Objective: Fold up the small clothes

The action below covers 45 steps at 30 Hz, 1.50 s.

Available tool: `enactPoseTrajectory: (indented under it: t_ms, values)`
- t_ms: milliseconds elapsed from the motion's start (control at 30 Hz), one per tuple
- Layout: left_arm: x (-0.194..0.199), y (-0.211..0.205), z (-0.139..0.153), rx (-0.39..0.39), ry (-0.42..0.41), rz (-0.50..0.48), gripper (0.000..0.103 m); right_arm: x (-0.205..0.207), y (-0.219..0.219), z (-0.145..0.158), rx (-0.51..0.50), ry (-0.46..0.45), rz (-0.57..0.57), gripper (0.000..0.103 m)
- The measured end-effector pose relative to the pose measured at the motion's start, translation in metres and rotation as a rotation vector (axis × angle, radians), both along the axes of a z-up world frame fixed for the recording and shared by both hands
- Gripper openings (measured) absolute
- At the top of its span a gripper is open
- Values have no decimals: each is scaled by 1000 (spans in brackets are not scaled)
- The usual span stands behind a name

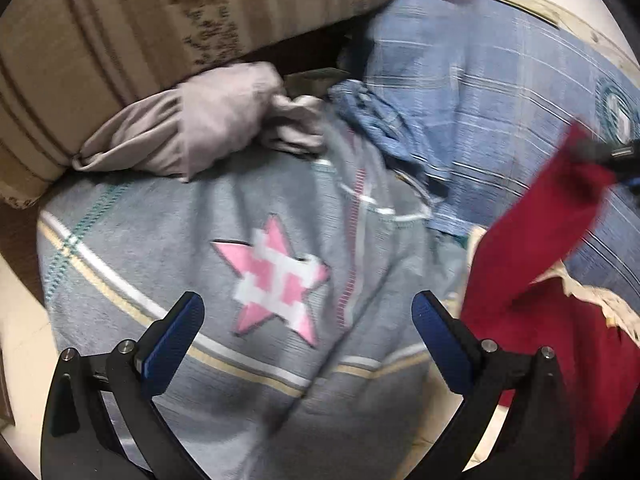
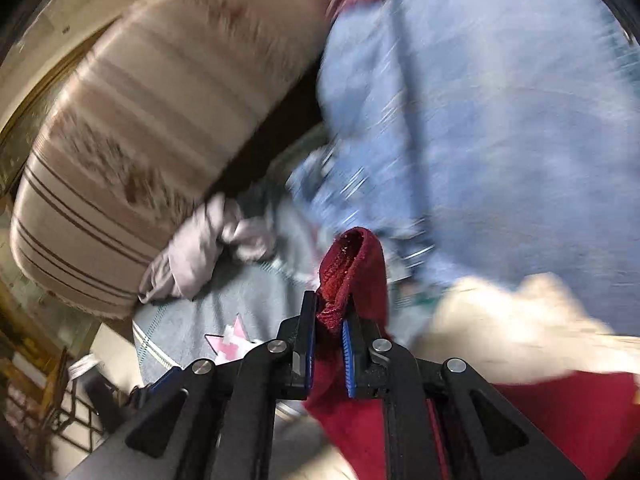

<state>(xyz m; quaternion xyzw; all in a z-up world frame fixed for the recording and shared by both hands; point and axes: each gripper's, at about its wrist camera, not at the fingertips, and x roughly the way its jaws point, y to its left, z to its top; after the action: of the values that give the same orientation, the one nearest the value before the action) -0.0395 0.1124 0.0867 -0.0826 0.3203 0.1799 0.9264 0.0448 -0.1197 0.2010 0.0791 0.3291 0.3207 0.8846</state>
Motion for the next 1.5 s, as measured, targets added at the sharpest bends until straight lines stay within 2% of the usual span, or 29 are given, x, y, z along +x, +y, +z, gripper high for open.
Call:
enactPoseTrajectory:
  t_ms: [133, 233, 367, 500, 600, 700, 733, 833, 900, 1000, 1067, 1133, 1167, 1267, 1400, 1500]
  values:
    - [2, -29, 3, 11, -8, -77, 103, -32, -85, 20, -76, -56, -185, 10]
    - [0, -50, 4, 36, -7, -123, 103, -49, -158, 9, -141, -7, -346, 10]
    - [4, -75, 5, 35, -15, -183, 103, -54, -234, -31, -249, 70, -527, 11]
    - [11, -104, 1, -7, -22, -274, 103, -57, -281, -81, -276, 199, -614, 11]
    - [18, -127, -2, -47, -17, -360, 103, -59, -309, -105, -233, 278, -704, 23]
    - [21, -148, -3, -112, -22, -442, 103, -73, -324, -101, -157, 286, -749, 54]
    - [23, -156, -4, -104, -23, -461, 103, -82, -326, -94, -147, 256, -763, 58]
    - [26, -180, -11, -46, 2, -519, 103, -92, -325, -79, -157, 195, -749, 58]
    - [28, -188, -17, -19, 21, -536, 103, -89, -314, -80, -160, 187, -705, 58]
    - [35, -197, -29, 34, 71, -529, 103, -76, -297, -99, -235, 210, -649, 56]
    - [40, -198, -39, 51, 112, -514, 103, -64, -297, -126, -281, 258, -662, 53]
    - [44, -195, -46, 39, 148, -501, 103, -60, -305, -144, -280, 314, -683, 49]
    - [44, -193, -47, 27, 151, -501, 103, -64, -306, -141, -269, 286, -691, 48]
    - [41, -192, -44, 21, 146, -491, 103, -75, -305, -127, -253, 276, -686, 51]
    - [34, -193, -31, -2, 83, -500, 103, -82, -303, -122, -259, 244, -677, 65]
    - [34, -193, -29, -51, 66, -524, 103, -75, -304, -144, -299, 324, -663, 69]
